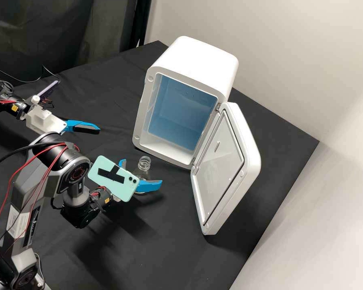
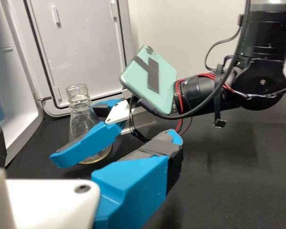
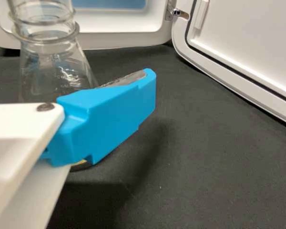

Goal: Place the flask in the incubator

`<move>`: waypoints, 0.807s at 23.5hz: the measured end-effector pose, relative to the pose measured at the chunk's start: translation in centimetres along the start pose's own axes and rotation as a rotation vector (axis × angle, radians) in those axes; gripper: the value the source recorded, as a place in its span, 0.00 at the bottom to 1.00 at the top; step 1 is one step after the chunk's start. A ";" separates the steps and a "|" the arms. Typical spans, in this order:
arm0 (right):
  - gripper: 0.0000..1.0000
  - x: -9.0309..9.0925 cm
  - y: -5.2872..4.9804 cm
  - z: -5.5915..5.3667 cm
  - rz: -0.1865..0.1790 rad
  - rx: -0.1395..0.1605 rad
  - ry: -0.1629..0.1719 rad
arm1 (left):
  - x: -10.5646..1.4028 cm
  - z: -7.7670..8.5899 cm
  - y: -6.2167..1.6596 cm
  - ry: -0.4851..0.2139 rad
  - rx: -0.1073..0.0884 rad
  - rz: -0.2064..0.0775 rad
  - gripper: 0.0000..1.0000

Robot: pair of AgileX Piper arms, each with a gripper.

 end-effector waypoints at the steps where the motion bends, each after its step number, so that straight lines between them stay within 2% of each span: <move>1: 1.00 0.0 0.0 0.1 0.002 0.001 -0.002 | 0.0 0.0 0.00 0.000 0.000 0.000 1.00; 8: 1.00 0.2 0.9 0.9 0.031 0.010 -0.022 | 0.0 0.0 0.00 0.000 0.000 0.000 1.00; 12: 1.00 0.1 1.1 1.1 -0.002 0.093 0.021 | 0.0 0.0 0.00 0.000 0.000 0.000 1.00; 15: 1.00 0.1 1.0 1.0 -0.011 0.112 0.031 | 0.0 0.0 0.00 0.000 0.000 0.000 1.00; 19: 1.00 0.1 0.9 0.8 -0.028 0.114 0.050 | 0.0 0.0 0.05 0.000 0.000 0.002 1.00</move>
